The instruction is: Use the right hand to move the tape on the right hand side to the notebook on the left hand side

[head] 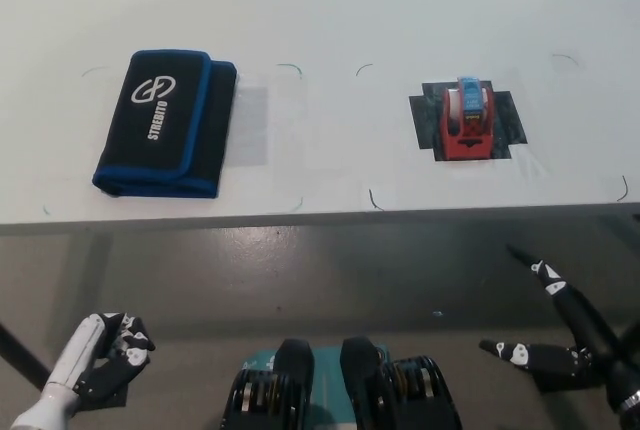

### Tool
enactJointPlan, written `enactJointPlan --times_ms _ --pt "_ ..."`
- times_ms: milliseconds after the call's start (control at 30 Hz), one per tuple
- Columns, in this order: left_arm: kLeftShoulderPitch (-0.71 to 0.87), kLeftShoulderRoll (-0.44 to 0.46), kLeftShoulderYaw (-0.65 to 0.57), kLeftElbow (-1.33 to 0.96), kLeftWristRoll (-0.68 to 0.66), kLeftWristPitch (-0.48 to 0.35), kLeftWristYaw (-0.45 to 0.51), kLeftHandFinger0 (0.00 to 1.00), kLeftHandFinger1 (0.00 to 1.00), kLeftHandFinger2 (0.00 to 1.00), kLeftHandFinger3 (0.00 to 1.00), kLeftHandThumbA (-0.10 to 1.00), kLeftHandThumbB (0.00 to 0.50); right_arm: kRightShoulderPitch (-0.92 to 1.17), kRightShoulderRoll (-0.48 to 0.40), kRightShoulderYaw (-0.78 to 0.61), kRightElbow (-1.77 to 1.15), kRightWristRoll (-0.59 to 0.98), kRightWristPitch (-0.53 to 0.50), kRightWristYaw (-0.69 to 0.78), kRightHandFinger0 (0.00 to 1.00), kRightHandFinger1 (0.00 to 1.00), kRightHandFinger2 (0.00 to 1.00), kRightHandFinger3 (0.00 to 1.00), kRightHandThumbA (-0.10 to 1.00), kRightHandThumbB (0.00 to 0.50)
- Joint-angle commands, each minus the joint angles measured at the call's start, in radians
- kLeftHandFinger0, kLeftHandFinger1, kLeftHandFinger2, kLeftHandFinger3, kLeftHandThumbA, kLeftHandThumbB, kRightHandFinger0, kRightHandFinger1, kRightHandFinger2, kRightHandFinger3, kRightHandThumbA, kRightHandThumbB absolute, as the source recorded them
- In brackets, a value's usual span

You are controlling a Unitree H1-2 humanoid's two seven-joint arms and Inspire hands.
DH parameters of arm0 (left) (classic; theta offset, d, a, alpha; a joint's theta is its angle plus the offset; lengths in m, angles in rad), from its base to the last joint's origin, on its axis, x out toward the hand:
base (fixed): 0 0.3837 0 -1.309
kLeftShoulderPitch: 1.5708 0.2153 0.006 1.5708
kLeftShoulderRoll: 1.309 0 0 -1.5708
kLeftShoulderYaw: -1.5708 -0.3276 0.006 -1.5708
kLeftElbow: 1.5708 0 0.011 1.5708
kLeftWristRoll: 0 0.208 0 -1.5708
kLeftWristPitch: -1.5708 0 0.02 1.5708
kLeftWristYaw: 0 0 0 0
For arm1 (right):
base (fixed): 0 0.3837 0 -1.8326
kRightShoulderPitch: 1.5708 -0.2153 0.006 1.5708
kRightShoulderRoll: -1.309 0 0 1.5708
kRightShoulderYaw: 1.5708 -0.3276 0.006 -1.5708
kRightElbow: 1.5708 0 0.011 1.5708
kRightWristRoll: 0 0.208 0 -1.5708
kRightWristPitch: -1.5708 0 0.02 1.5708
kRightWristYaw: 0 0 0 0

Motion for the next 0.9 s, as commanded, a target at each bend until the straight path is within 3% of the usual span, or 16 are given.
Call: enactJointPlan --times_ms 0,167,300,333,433,467,667,767,867 --pt "-0.021 0.016 0.009 -0.028 0.006 -0.016 -0.013 0.12 0.15 0.27 0.34 -0.1 0.397 -0.021 0.005 -0.049 -0.082 0.016 -0.033 -0.022 1.0 1.0 1.0 1.0 0.88 0.151" --pt "-0.022 0.012 0.012 -0.016 0.001 -0.022 -0.015 0.06 0.1 0.22 0.35 -0.1 0.403 -0.034 0.025 -0.084 -0.168 0.021 0.01 -0.008 1.0 1.0 1.0 1.0 0.9 0.172" --pt "-0.018 0.006 0.013 -0.014 -0.002 -0.026 -0.012 0.03 0.07 0.2 0.35 -0.1 0.405 -0.053 0.036 -0.101 -0.214 0.056 0.039 0.012 1.0 1.0 1.0 1.0 0.78 0.156" --pt "-0.014 0.006 0.01 -0.016 0.004 -0.025 -0.011 0.07 0.11 0.25 0.36 -0.1 0.397 -0.063 0.036 -0.105 -0.234 0.06 0.055 0.017 1.0 1.0 1.0 1.0 0.78 0.173" --pt "-0.013 0.006 0.008 -0.016 0.011 -0.025 -0.009 0.06 0.11 0.25 0.36 -0.1 0.389 -0.089 0.037 -0.108 -0.27 0.026 0.083 0.019 1.0 1.0 1.0 1.0 0.85 0.186" --pt "-0.013 0.005 0.01 -0.014 0.006 -0.026 -0.01 0.01 0.07 0.24 0.36 -0.1 0.39 -0.117 0.037 -0.106 -0.277 -0.008 0.093 0.012 1.0 1.0 1.0 1.0 0.88 0.197" --pt "-0.006 0.009 0.014 -0.023 -0.001 -0.027 -0.016 0.03 0.1 0.27 0.36 -0.1 0.391 -0.196 0.054 -0.112 -0.257 0.018 0.101 0.011 1.0 1.0 1.0 1.0 0.83 0.231" --pt "-0.007 0.006 0.015 -0.022 0.0 -0.032 -0.012 0.04 0.1 0.26 0.35 -0.1 0.396 -0.292 0.039 -0.12 -0.192 0.019 0.086 0.014 1.0 1.0 1.0 1.0 0.75 0.319" --pt "-0.007 0.007 0.014 -0.024 0.004 -0.027 -0.012 0.01 0.08 0.23 0.36 -0.1 0.39 -0.388 0.039 -0.135 -0.102 0.006 0.08 -0.013 1.0 1.0 1.0 1.0 0.7 0.489"
